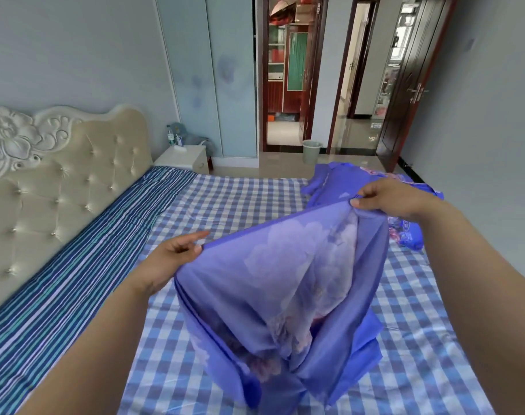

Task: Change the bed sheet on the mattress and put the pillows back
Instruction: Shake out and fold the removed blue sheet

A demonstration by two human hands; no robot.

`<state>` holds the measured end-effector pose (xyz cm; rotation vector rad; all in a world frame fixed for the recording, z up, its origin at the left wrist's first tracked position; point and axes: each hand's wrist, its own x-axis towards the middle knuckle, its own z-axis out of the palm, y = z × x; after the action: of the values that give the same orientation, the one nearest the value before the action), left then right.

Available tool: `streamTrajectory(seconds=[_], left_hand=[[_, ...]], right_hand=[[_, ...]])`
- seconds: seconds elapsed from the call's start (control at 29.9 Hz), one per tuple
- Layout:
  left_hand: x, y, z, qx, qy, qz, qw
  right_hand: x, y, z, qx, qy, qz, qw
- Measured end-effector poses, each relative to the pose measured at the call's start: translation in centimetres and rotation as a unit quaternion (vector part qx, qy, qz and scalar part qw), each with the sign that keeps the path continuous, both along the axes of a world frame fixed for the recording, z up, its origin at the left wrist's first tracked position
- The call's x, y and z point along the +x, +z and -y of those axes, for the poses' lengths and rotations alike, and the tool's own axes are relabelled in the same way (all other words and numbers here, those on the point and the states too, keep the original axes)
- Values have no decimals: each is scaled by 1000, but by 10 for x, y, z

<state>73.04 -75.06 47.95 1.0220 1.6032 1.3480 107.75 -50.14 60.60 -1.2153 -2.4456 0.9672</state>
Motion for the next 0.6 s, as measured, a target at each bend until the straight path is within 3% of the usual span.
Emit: streamTrajectory(seconds=[0.07, 0.13, 0.3, 0.47, 0.6], left_hand=[[-2, -2, 1, -26, 48, -90, 994], [1, -3, -2, -68, 75, -194, 976], [37, -2, -29, -122, 158, -264, 944], [101, 20, -55, -22, 25, -244, 969], [110, 36, -46, 18, -48, -257, 965]], right_hand=[[1, -6, 0, -86, 16, -28, 996], [-4, -14, -3, -113, -12, -30, 993], [-52, -50, 41, 127, -92, 101, 983], [-96, -68, 103, 126, 102, 95, 982], [-98, -56, 114, 153, 150, 118, 970]])
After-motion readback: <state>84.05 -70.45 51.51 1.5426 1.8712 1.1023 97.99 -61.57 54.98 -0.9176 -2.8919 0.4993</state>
